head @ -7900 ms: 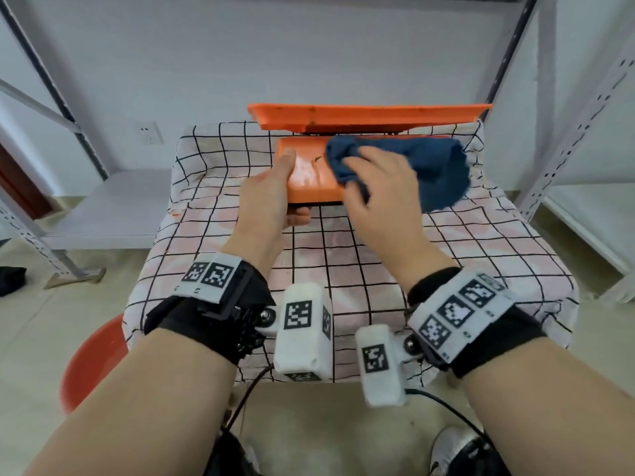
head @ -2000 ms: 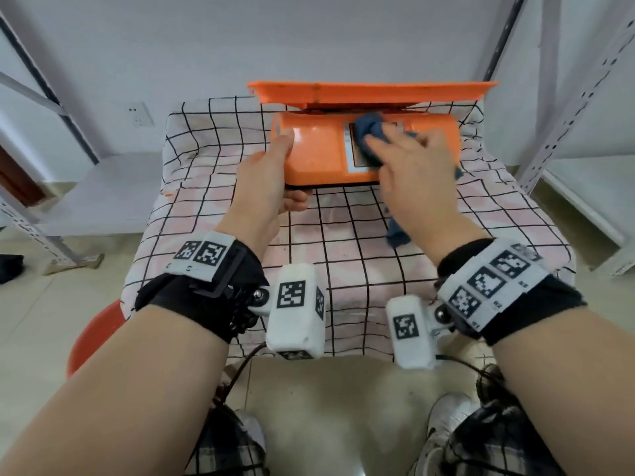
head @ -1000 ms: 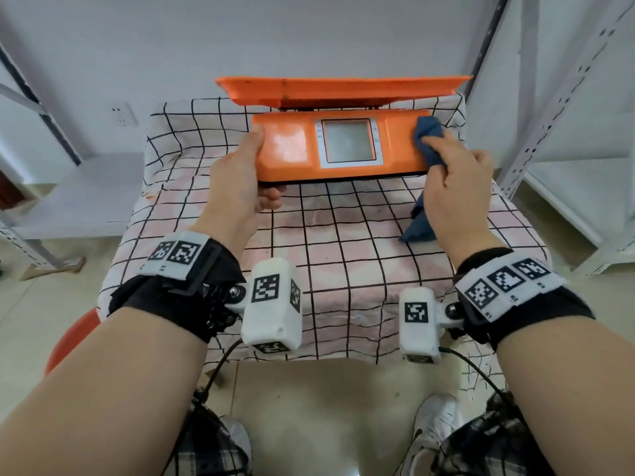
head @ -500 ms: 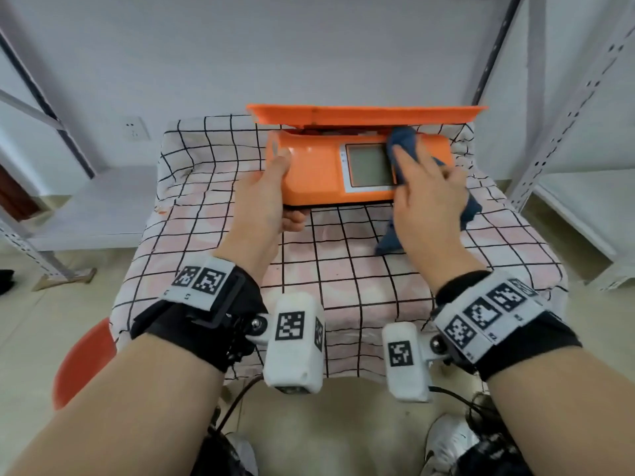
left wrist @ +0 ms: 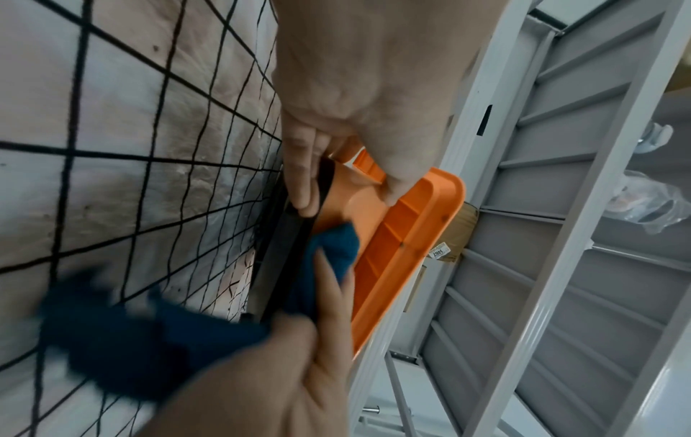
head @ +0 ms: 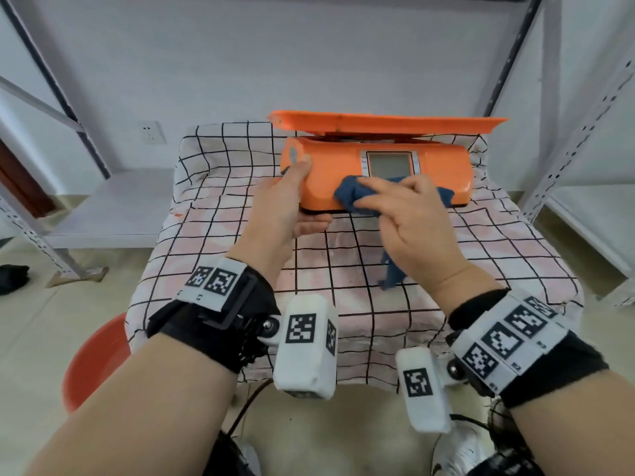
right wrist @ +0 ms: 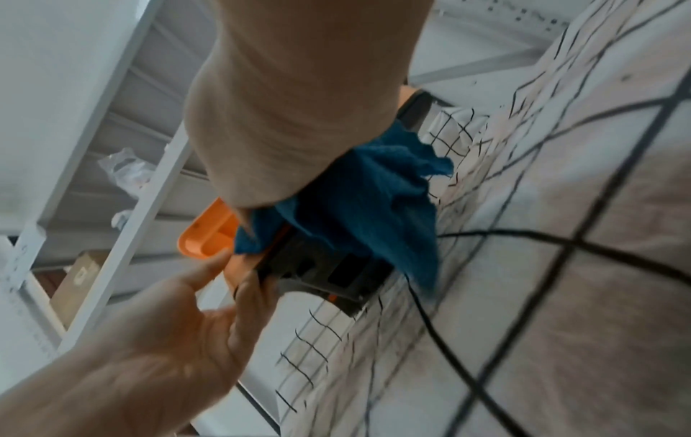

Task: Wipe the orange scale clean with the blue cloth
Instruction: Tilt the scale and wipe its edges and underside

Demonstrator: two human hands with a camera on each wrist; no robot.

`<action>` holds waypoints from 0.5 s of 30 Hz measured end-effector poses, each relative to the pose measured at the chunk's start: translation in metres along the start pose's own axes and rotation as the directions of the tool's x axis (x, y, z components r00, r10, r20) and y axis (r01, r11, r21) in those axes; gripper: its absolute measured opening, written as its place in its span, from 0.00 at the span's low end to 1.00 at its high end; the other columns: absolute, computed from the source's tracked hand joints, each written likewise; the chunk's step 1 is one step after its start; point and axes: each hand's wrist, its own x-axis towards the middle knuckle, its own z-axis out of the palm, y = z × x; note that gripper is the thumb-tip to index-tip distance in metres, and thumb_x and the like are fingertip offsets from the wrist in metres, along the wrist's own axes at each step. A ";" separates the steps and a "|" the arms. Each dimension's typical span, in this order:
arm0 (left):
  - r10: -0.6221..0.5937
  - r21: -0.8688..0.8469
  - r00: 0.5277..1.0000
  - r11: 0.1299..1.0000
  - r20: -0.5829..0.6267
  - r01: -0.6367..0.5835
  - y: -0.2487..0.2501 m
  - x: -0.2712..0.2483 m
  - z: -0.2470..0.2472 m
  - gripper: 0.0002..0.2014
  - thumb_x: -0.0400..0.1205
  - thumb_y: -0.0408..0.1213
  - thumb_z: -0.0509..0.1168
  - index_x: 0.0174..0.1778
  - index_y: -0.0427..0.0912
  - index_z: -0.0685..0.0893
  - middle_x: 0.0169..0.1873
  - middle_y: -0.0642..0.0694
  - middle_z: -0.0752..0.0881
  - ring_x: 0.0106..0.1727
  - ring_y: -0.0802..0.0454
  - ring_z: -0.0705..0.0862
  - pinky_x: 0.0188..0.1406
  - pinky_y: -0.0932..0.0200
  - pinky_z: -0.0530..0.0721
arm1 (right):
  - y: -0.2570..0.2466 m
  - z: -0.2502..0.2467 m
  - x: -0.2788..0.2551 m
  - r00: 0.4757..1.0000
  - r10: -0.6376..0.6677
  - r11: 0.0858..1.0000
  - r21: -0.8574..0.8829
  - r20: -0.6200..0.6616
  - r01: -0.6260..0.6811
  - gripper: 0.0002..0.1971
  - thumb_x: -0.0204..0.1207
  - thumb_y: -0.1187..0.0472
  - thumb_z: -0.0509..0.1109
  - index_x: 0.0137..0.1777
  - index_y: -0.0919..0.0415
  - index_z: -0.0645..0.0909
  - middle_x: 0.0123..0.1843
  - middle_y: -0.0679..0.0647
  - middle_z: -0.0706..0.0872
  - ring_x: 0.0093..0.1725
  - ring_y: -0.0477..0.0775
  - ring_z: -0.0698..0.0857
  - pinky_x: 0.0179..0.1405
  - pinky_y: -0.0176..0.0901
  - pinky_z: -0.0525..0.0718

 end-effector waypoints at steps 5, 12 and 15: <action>0.019 0.014 0.999 1.000 -0.050 -0.019 0.006 0.009 0.001 0.27 0.81 0.55 0.62 0.63 0.33 0.76 0.32 0.32 0.83 0.12 0.53 0.73 0.12 0.68 0.72 | -0.009 -0.041 0.030 0.846 0.219 0.975 0.142 -0.487 -0.170 0.19 0.71 0.70 0.57 0.59 0.69 0.82 0.55 0.63 0.79 0.56 0.54 0.76 0.60 0.39 0.73; 0.052 0.125 0.997 0.991 -0.048 -0.046 0.011 0.008 0.002 0.26 0.82 0.57 0.59 0.58 0.35 0.78 0.27 0.37 0.84 0.12 0.55 0.75 0.13 0.66 0.74 | 0.002 -0.037 0.082 0.971 0.204 0.975 -0.110 0.121 -0.192 0.27 0.82 0.61 0.54 0.81 0.60 0.57 0.76 0.57 0.68 0.76 0.56 0.66 0.79 0.58 0.59; 0.050 0.157 0.998 0.987 -0.034 -0.044 0.013 0.005 -0.001 0.22 0.83 0.55 0.59 0.55 0.36 0.77 0.28 0.36 0.85 0.12 0.56 0.76 0.14 0.66 0.75 | 0.010 -0.029 0.093 0.973 0.164 0.935 -0.339 0.164 -0.100 0.22 0.82 0.62 0.56 0.76 0.56 0.66 0.71 0.55 0.73 0.71 0.59 0.69 0.75 0.54 0.59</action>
